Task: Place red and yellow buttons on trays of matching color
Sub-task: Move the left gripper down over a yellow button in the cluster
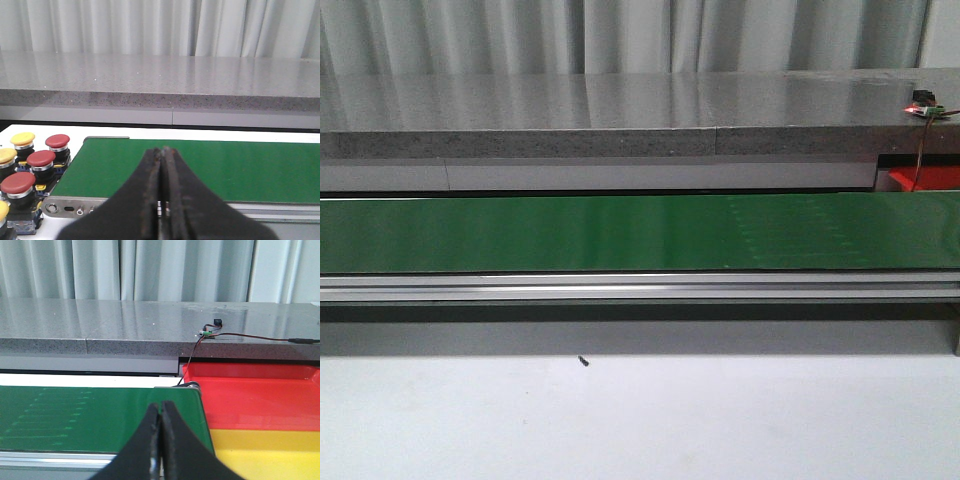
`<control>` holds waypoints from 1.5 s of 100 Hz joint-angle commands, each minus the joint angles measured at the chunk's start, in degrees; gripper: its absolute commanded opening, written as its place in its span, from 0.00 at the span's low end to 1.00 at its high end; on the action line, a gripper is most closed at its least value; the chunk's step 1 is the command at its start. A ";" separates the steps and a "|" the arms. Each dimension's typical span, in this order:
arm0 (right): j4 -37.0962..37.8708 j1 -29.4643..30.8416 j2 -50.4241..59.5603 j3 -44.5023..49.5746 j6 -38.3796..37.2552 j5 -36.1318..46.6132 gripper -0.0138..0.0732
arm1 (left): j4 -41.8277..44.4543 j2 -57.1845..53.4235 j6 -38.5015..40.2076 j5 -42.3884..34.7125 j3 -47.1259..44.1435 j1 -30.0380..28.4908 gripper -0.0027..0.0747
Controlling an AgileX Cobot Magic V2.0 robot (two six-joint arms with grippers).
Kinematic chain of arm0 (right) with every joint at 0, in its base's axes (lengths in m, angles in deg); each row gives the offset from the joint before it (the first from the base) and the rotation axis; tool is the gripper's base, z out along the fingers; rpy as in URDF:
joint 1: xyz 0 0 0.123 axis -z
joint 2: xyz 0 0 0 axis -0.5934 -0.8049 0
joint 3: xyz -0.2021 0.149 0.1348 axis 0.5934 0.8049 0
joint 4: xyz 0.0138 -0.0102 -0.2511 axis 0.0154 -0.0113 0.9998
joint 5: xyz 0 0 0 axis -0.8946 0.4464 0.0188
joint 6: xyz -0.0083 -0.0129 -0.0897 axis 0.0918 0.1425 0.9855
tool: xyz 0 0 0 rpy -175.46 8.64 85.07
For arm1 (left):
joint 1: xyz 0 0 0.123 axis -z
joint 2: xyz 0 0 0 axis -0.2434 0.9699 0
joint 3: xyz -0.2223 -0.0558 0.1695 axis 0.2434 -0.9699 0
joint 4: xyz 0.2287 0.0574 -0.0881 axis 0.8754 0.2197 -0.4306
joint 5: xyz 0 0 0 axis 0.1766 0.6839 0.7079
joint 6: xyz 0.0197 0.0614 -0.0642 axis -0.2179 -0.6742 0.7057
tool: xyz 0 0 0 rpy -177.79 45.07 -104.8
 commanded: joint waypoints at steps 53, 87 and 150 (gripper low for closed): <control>0.44 0.31 1.03 -1.08 0.04 4.24 0.02 | -0.99 3.33 0.43 5.91 10.38 -0.18 0.01; 0.44 0.31 1.03 -1.08 0.04 4.24 0.02 | 3.99 21.65 0.43 20.15 24.40 -0.18 0.01; 0.44 0.31 1.03 -1.08 0.04 4.24 0.02 | 5.96 49.92 4.60 32.36 48.05 -0.32 0.69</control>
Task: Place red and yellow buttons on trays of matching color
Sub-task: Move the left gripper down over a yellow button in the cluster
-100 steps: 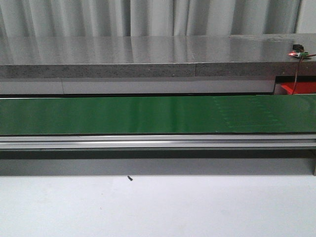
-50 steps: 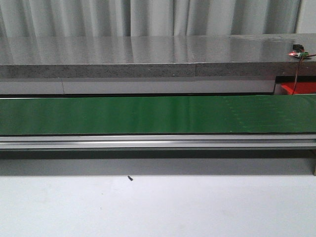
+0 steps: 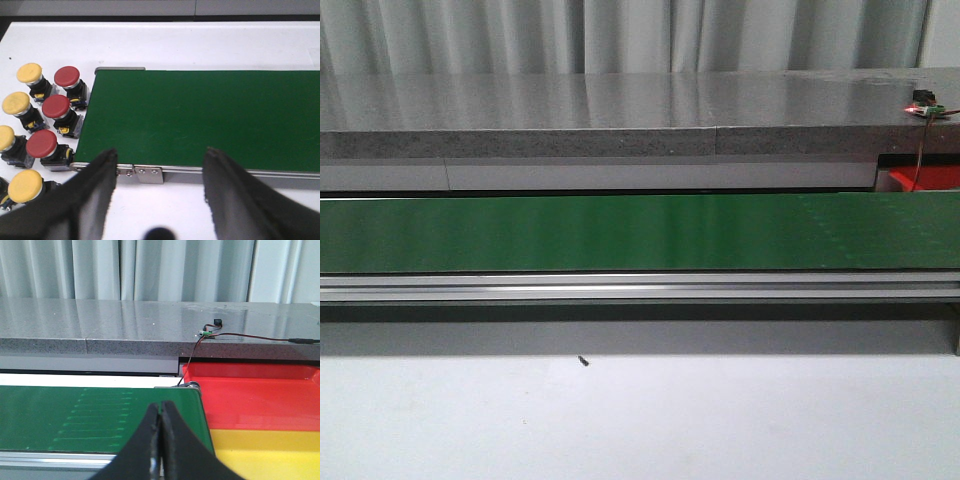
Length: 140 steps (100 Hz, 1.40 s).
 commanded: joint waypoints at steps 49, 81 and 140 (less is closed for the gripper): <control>0.44 0.31 1.03 -1.08 0.04 4.24 0.02 | -3.92 7.38 5.84 4.40 8.36 -19.56 0.75; 0.44 0.31 1.03 -1.08 0.04 4.24 0.02 | -5.99 11.21 5.53 8.72 8.36 -29.29 0.74; 0.44 0.31 1.03 -1.08 0.04 4.24 0.02 | -6.41 31.42 5.26 0.37 8.36 -30.41 0.74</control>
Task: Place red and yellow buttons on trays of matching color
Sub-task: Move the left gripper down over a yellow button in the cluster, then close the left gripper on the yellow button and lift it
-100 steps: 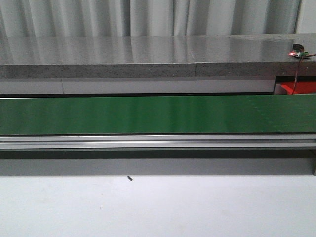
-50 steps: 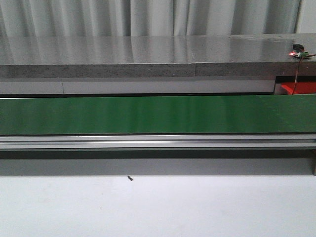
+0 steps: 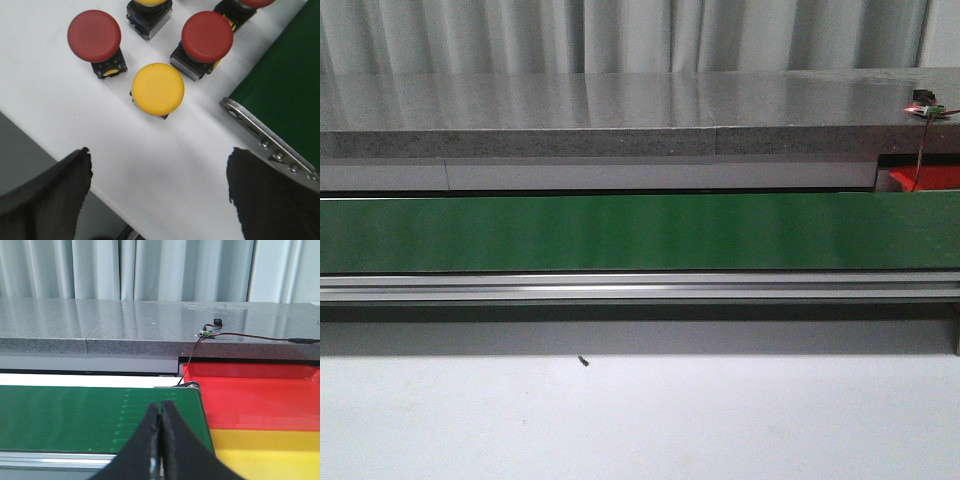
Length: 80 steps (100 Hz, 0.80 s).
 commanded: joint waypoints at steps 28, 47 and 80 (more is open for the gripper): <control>0.44 0.31 1.03 -1.08 0.04 4.24 0.02 | -0.41 8.16 0.12 -8.32 1.92 -0.21 0.74; 0.44 0.31 1.03 -1.08 0.04 4.24 0.02 | -0.41 10.84 0.12 -13.02 1.92 -0.21 0.74; 0.44 0.31 1.03 -1.08 0.04 4.24 0.02 | -0.41 14.84 0.12 -18.02 1.92 -0.21 0.74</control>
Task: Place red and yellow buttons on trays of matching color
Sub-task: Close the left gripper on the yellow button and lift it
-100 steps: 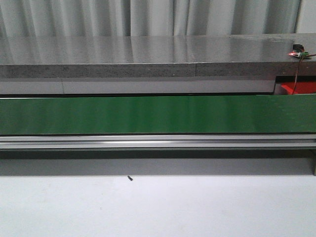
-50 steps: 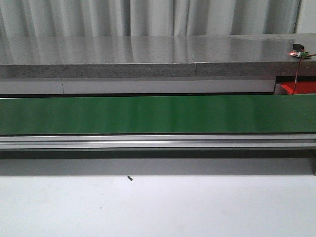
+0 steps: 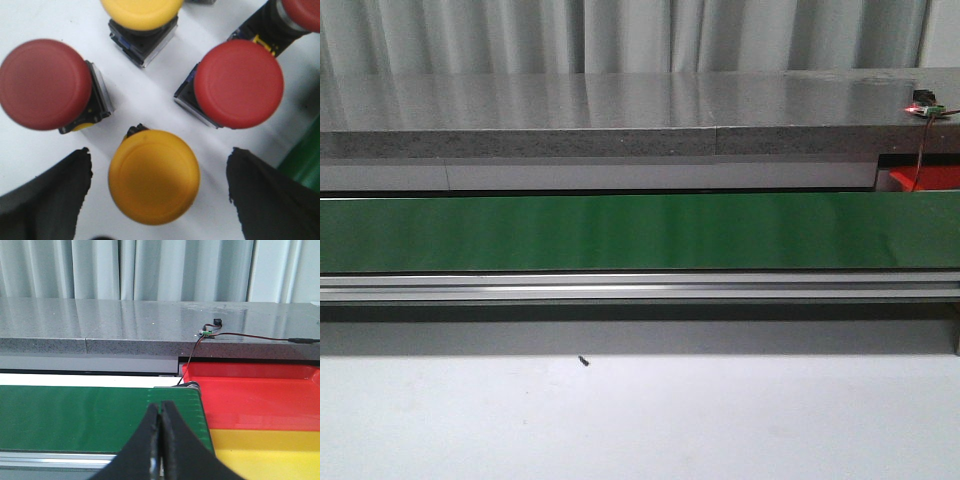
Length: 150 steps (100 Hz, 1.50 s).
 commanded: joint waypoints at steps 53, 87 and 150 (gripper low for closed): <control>0.44 0.18 1.03 -1.08 0.04 4.24 0.02 | -0.62 -0.27 0.23 -5.40 1.57 -0.21 0.20; 0.44 0.18 1.03 -1.08 0.04 4.24 0.02 | -1.82 -7.15 0.39 -0.19 1.57 -0.21 0.20; 0.44 0.18 1.03 -1.08 0.04 4.24 0.02 | -1.84 -17.07 0.75 4.46 2.17 7.54 0.20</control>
